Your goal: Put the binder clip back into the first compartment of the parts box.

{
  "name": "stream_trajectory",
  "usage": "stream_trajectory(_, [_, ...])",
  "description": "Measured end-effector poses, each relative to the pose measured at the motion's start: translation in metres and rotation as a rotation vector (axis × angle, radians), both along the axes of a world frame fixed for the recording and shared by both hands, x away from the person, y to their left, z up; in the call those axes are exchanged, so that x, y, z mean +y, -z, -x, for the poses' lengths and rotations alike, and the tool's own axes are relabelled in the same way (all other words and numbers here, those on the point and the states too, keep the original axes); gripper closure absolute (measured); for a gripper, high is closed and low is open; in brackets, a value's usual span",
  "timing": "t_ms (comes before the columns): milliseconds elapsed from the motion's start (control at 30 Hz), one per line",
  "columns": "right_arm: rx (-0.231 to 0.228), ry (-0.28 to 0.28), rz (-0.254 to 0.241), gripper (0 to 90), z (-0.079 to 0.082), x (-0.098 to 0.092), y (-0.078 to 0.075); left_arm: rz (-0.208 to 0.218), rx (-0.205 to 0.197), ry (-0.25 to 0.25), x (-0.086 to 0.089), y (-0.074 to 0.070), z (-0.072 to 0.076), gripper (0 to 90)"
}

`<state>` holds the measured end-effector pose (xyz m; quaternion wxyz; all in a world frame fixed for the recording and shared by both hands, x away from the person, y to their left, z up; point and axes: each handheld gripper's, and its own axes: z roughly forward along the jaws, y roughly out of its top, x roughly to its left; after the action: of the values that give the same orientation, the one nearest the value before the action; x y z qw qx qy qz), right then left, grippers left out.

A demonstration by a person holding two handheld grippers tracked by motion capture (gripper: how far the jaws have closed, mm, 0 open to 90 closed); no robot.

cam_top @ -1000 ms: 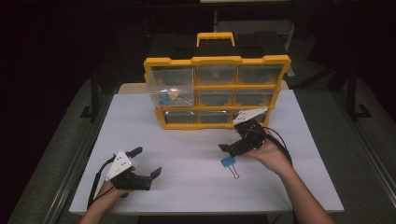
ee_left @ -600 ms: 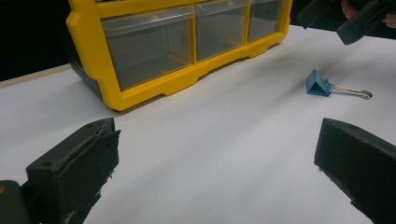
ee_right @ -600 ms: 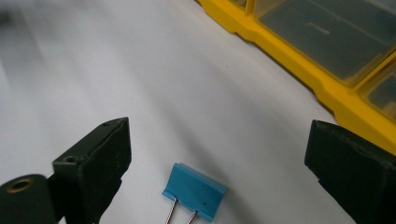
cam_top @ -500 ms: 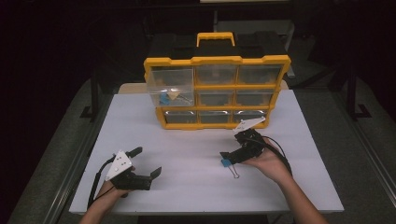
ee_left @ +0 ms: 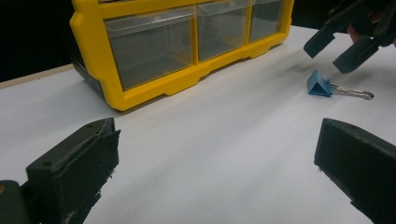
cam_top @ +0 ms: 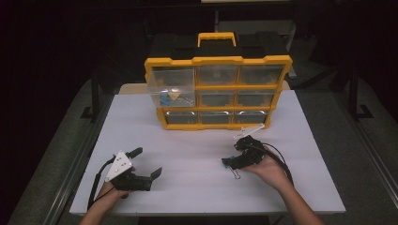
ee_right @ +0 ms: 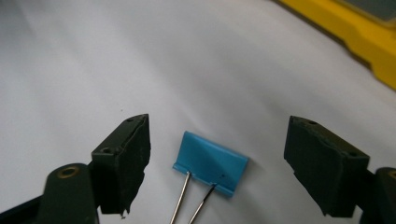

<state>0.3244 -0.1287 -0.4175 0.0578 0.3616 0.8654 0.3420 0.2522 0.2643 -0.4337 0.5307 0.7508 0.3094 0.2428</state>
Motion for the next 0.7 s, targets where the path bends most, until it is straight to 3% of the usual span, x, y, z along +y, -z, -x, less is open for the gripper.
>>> stream_trajectory(700, [0.061,0.000,0.041,31.6,0.002,0.008,0.018,-0.001,0.003,0.002,0.000,0.001,-0.001,0.0])
